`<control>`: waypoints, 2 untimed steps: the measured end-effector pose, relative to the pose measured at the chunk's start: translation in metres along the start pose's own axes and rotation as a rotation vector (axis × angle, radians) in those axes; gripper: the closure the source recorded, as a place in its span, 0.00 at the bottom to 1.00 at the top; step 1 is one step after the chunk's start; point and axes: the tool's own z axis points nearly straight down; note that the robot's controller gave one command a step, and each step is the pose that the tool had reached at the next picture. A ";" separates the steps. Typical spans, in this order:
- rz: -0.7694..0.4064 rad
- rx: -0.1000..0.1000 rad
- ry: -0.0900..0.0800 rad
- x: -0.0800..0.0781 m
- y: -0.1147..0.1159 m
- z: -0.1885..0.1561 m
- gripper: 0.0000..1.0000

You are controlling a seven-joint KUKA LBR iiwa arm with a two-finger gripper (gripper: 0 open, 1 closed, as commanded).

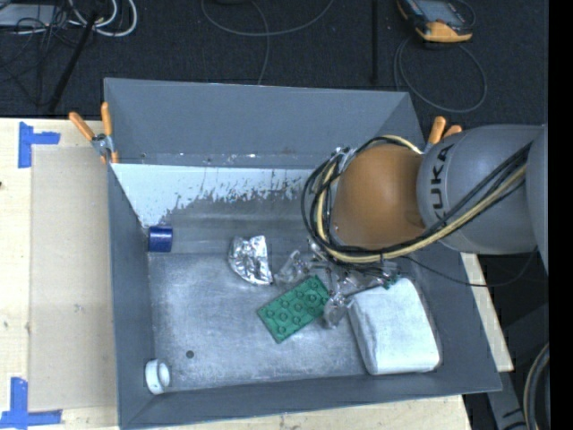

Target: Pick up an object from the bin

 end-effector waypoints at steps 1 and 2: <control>0.003 -0.001 0.001 -0.001 -0.001 -0.002 0.00; 0.005 0.001 -0.005 -0.004 -0.001 -0.004 1.00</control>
Offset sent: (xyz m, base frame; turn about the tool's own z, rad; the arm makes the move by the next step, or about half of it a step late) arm 0.0000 0.0000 0.0000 0.0000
